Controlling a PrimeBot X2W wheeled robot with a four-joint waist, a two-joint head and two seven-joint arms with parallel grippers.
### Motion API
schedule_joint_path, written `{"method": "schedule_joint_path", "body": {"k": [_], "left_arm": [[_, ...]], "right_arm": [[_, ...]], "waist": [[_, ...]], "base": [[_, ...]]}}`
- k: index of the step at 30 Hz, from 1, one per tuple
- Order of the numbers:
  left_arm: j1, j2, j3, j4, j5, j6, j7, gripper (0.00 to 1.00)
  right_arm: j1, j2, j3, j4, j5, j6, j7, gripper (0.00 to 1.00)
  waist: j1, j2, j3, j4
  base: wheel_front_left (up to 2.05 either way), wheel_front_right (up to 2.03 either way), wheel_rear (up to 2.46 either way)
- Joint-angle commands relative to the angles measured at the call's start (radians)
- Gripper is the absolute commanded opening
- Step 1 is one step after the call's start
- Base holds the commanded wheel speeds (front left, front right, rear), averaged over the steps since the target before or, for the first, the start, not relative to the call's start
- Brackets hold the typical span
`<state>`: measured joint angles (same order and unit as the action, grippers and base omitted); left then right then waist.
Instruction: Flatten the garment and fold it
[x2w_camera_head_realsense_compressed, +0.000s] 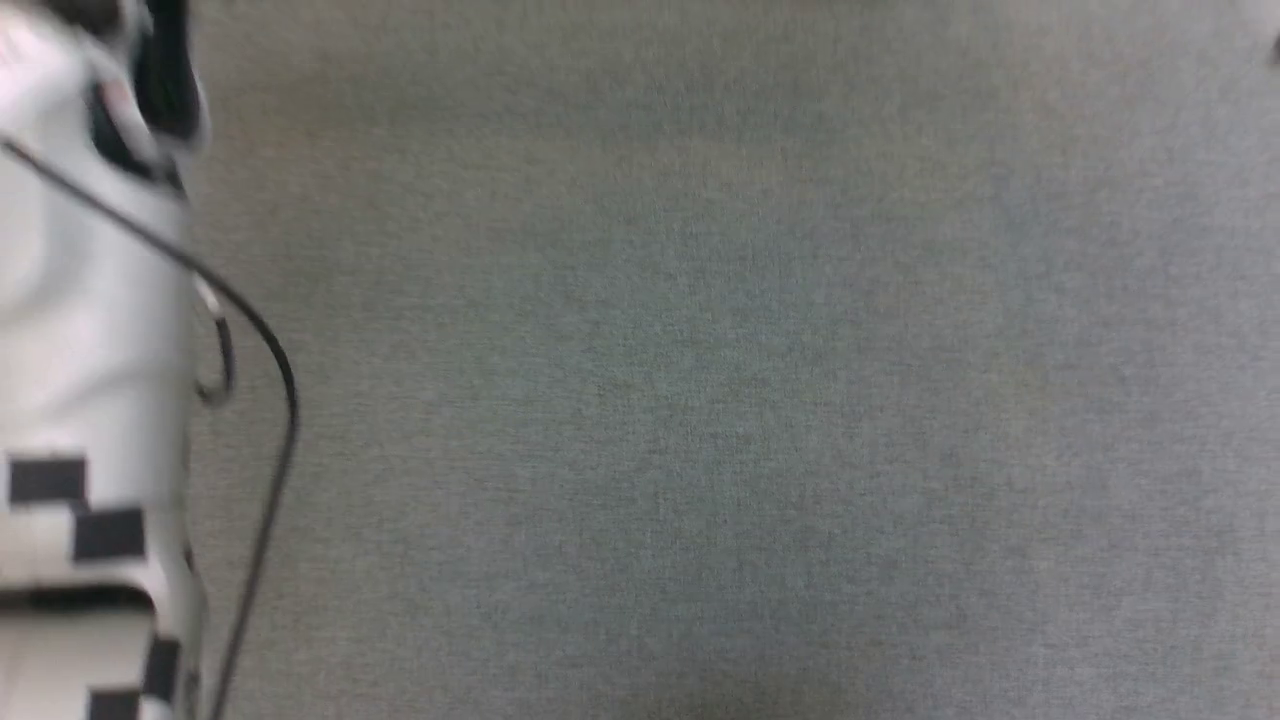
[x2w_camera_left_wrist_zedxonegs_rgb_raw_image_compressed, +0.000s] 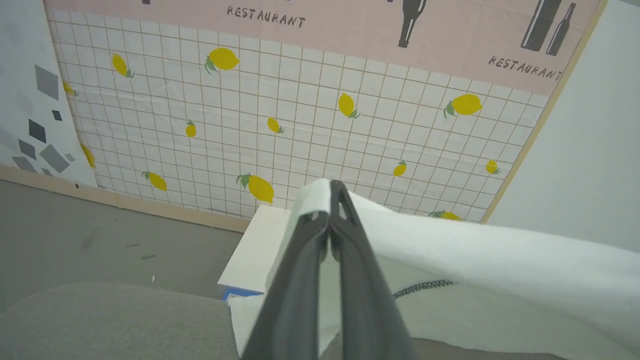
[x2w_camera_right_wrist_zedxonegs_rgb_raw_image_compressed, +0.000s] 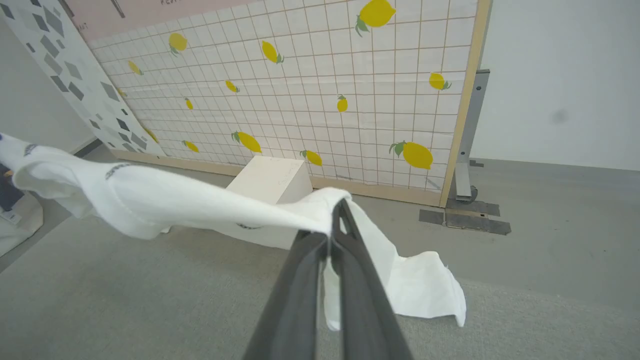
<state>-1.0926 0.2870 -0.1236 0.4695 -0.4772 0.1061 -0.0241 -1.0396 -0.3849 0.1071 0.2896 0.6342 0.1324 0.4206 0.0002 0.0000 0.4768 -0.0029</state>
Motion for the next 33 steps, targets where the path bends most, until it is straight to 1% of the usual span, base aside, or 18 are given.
{"method": "schedule_joint_path", "body": {"k": [1,4,9,13,17,20,22,24,27,29,31,33], "left_arm": [[0.074,0.0,0.021,-0.026,-0.022,0.001,-0.015,0.0],[0.24,-0.008,0.048,-0.092,-0.056,0.018,-0.023,0.0],[0.622,-0.045,0.095,-0.217,-0.129,0.059,-0.007,0.0],[0.875,-0.074,0.108,-0.293,-0.172,0.075,0.018,0.0],[1.056,-0.09,0.111,-0.328,-0.203,0.097,0.064,0.0],[1.14,-0.09,0.097,-0.333,-0.228,0.098,0.128,0.0],[1.186,-0.082,0.089,-0.334,-0.238,0.107,0.175,0.0],[1.222,-0.078,0.085,-0.337,-0.248,0.129,0.224,0.0],[1.263,-0.053,0.064,-0.339,-0.238,0.17,0.314,0.0],[1.278,-0.041,0.045,-0.346,-0.23,0.192,0.364,0.0],[1.275,-0.048,0.037,-0.342,-0.23,0.197,0.371,0.0],[1.267,-0.06,0.029,-0.33,-0.233,0.195,0.371,0.0]], "right_arm": [[0.087,-0.009,-0.007,-0.029,0.017,-0.002,-0.022,0.0],[0.266,-0.014,-0.018,-0.093,0.024,-0.002,-0.053,0.0],[0.608,0.03,-0.063,-0.175,0.027,-0.002,-0.074,0.0],[0.823,0.07,-0.086,-0.226,0.009,-0.002,-0.053,0.0],[0.989,0.096,-0.105,-0.25,-0.022,-0.002,-0.01,0.0],[1.085,0.1,-0.115,-0.286,-0.033,-0.002,0.039,0.0],[1.142,0.091,-0.123,-0.314,-0.055,-0.002,0.084,0.0],[1.193,0.084,-0.127,-0.347,-0.078,-0.002,0.137,0.0],[1.252,0.071,-0.129,-0.394,-0.117,-0.002,0.229,0.0],[1.281,0.082,-0.131,-0.428,-0.151,-0.002,0.291,0.0],[1.289,0.085,-0.106,-0.431,-0.184,-0.002,0.32,0.0],[1.285,0.103,-0.077,-0.418,-0.198,-0.002,0.334,0.0]], "waist": [[-0.0002,0.0,-0.124,0.034],[-0.0002,0.0,-0.19,0.039],[-0.0002,0.0,-0.299,0.032],[-0.0002,0.0,-0.354,0.024],[-0.0002,0.0,-0.39,0.02],[-0.0002,0.0,-0.408,0.021],[-0.0002,0.0,-0.419,0.02],[-0.0002,0.0,-0.427,0.019],[-0.0002,0.0,-0.439,0.018],[-0.0002,0.0,-0.451,0.017],[-0.0002,0.0,-0.454,0.016],[-0.0002,0.0,-0.454,0.013]], "base": [[0.0,0.0,0.0],[0.0,0.0,0.0],[0.0,0.0,0.0],[0.0,0.0,0.0],[0.0,0.0,0.0],[0.0,0.0,0.0],[0.0,0.0,0.0],[0.0,0.0,0.0],[0.0,0.0,0.0],[0.0,0.0,0.0],[0.0,0.0,0.0],[0.0,0.0,0.0]]}}
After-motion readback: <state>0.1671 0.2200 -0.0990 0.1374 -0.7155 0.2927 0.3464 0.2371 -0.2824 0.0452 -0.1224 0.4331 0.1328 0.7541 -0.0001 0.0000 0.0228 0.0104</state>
